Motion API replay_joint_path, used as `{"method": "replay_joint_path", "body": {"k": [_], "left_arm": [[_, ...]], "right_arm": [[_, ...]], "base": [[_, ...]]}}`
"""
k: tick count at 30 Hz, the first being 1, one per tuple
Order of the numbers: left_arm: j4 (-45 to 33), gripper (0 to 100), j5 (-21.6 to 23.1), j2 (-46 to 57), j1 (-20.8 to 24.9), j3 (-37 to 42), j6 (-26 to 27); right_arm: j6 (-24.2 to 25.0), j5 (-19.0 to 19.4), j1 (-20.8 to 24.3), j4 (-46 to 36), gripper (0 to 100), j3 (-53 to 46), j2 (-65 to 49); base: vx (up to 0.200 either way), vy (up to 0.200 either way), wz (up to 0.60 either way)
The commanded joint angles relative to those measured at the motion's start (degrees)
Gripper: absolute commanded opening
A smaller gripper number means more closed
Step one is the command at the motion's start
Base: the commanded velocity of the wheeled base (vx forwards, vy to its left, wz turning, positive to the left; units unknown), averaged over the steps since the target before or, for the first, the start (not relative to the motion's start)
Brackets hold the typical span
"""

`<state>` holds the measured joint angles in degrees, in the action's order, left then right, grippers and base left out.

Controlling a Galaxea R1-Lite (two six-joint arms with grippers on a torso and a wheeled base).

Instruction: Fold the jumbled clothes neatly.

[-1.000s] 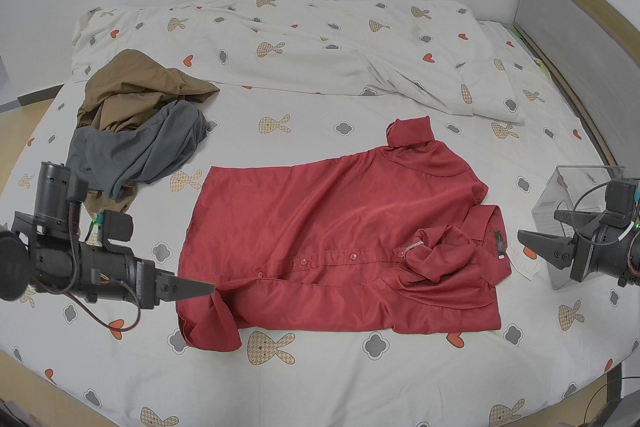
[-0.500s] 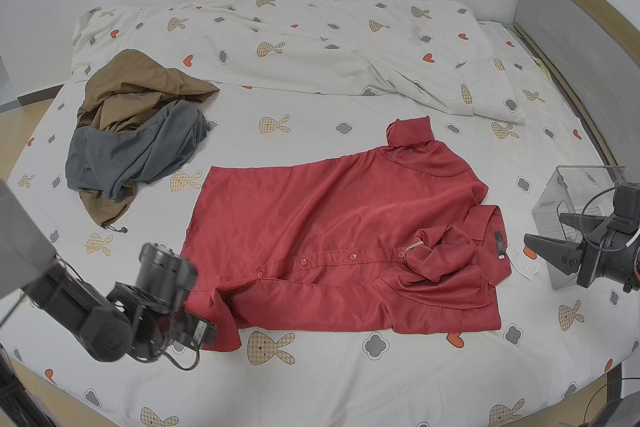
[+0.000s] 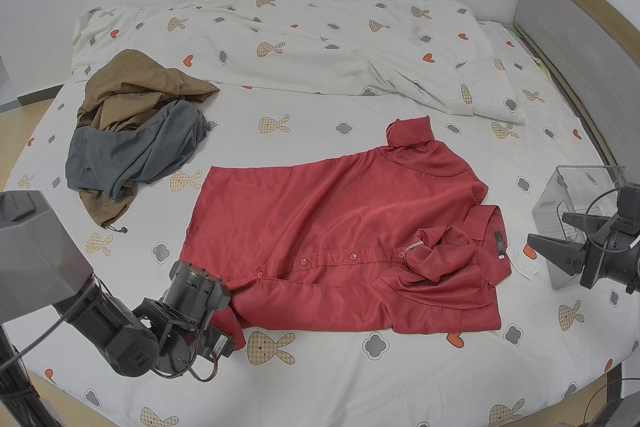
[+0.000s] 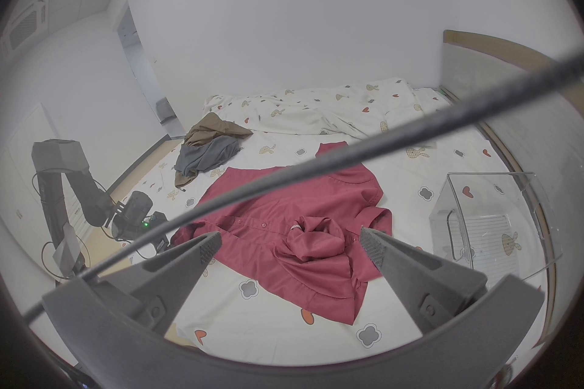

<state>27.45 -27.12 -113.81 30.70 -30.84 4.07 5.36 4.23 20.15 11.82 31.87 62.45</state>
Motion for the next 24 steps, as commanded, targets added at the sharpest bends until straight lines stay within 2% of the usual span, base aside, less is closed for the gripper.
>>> {"method": "replay_joint_path", "body": {"k": [1, 3, 5, 8, 10, 11, 16, 24], "left_arm": [[-0.91, 100, -0.03, 5.62, 0.15, 0.61, 0.06], [-1.09, 100, 0.05, 10.01, 0.15, 1.93, 0.15], [-1.09, 100, 0.05, 10.19, 0.15, 2.01, 0.15], [-0.73, 100, 2.60, 14.32, 0.24, 4.12, 0.15], [-0.65, 100, 9.37, 14.58, 0.24, 4.83, -2.05], [-0.73, 100, 9.99, 13.62, 0.24, 4.56, -3.63], [0.67, 100, 7.88, 3.77, 1.82, 2.19, -9.43], [4.01, 100, 6.21, -4.14, 2.18, -1.59, -10.58]], "right_arm": [[0.00, -0.01, -0.02, -0.05, 100, 0.04, 0.04], [0.00, -0.01, -0.02, -0.05, 100, 0.04, 0.04], [0.00, -0.01, -0.02, -0.05, 100, 0.04, 0.04], [0.00, -0.01, -0.11, -0.05, 100, 0.04, 0.04], [0.00, 0.08, -0.02, -0.05, 100, -0.14, 0.13], [0.00, 0.08, -0.02, 0.04, 100, -0.14, 0.13], [0.00, 0.08, 0.06, 0.04, 100, -0.23, 0.13], [0.00, 0.08, 0.06, 0.04, 100, -0.23, 0.04]], "base": [[0.000, 0.000, 0.00], [0.000, 0.000, 0.00], [0.000, 0.000, 0.00], [0.000, 0.000, 0.00], [0.000, 0.000, 0.00], [0.000, 0.000, 0.00], [0.000, 0.000, 0.00], [0.000, 0.000, 0.00]]}}
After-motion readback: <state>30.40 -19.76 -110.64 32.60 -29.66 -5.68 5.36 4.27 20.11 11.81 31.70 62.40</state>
